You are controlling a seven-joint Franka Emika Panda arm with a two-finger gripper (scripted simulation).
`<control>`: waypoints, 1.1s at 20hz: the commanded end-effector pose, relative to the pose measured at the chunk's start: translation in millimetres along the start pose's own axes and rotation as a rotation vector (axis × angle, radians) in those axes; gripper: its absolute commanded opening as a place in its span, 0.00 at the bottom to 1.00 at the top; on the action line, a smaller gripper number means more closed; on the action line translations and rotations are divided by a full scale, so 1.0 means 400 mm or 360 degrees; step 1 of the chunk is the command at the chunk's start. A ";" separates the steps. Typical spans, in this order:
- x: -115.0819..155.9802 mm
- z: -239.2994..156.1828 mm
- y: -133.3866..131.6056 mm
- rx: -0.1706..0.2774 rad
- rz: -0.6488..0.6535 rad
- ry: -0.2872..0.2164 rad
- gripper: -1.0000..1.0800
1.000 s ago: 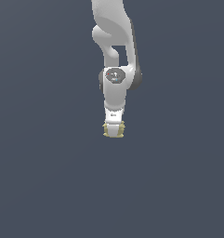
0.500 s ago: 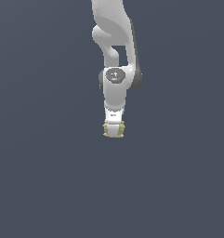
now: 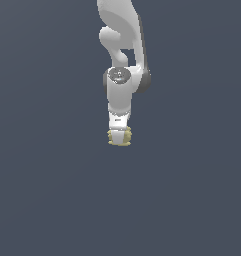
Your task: Pick up the object and move it to a goal position.
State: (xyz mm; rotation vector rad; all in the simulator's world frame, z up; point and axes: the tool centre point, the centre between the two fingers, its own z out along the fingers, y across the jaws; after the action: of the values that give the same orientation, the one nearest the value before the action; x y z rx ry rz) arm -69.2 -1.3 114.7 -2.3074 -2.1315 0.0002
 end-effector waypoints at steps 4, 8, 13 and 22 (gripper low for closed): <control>-0.064 -0.080 -0.006 -0.0002 0.0000 0.0001 0.00; -0.129 -0.162 -0.013 -0.0002 -0.0001 0.0004 0.00; -0.227 -0.285 -0.023 -0.0002 -0.0002 0.0007 0.00; -0.408 -0.510 -0.038 -0.0003 -0.0002 0.0008 0.00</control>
State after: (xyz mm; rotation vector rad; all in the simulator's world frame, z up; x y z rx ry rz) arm -94.7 -151.0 303.3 -2.3062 -2.1309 -0.0069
